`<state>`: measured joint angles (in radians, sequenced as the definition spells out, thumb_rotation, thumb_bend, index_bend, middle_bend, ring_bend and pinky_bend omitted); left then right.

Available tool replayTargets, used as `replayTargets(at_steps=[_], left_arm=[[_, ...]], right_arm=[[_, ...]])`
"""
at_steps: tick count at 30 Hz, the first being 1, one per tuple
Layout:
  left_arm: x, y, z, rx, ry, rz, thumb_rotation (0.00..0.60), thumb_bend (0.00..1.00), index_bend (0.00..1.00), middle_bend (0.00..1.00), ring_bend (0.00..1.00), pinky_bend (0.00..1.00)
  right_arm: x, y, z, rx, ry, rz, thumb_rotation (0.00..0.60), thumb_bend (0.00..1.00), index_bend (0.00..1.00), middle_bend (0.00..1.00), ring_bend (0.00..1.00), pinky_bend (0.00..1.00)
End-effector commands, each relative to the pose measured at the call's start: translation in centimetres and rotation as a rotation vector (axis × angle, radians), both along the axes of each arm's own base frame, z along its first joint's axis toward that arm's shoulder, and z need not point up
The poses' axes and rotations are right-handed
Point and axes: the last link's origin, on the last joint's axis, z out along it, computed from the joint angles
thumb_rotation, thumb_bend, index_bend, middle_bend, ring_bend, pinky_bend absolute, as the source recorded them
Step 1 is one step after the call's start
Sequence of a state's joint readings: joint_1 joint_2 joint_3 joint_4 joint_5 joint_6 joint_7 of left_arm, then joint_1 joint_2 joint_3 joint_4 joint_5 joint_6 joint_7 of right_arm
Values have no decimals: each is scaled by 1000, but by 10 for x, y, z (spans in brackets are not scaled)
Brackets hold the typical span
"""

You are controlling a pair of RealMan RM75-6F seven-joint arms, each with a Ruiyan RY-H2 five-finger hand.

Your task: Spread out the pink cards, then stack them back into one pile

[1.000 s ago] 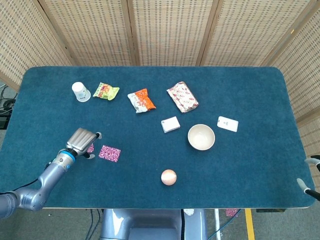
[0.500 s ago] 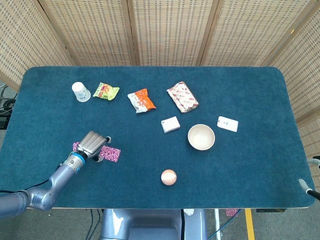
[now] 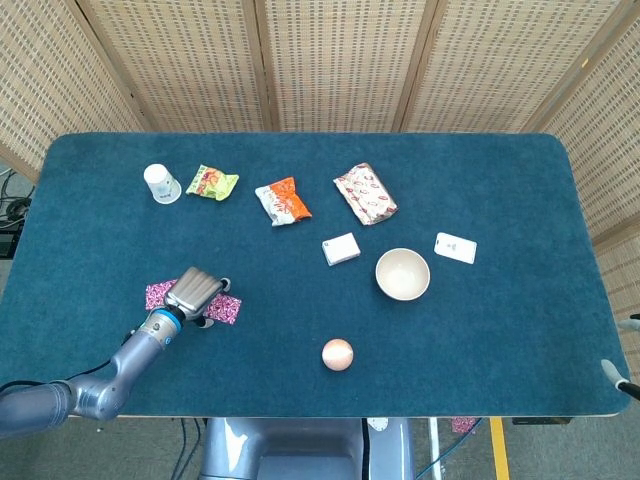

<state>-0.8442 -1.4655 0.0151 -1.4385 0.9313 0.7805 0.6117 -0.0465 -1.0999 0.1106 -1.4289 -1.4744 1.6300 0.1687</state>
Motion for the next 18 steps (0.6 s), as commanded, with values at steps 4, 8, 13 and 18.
replayTargets(at_steps=[4, 8, 13, 18], left_arm=[[0, -1, -1, 1, -2, 2, 522, 210, 298, 812, 792, 678], [0, -2, -1, 0, -1, 3, 524, 211, 299, 812, 792, 678], [-1, -3, -1, 8, -5, 1, 525, 212, 299, 812, 792, 678], [-2, -5, -1, 11, -3, -1, 522, 212, 298, 813, 792, 678]], right_arm=[[0, 0, 0, -1, 0, -1, 600, 234, 348, 319, 162, 139], [0, 1, 0, 0, 1, -2, 600, 234, 348, 319, 162, 139], [0, 0, 1, -1, 1, 0, 600, 234, 348, 319, 162, 139], [-1, 1, 1, 0, -1, -1, 600, 234, 348, 319, 162, 139]])
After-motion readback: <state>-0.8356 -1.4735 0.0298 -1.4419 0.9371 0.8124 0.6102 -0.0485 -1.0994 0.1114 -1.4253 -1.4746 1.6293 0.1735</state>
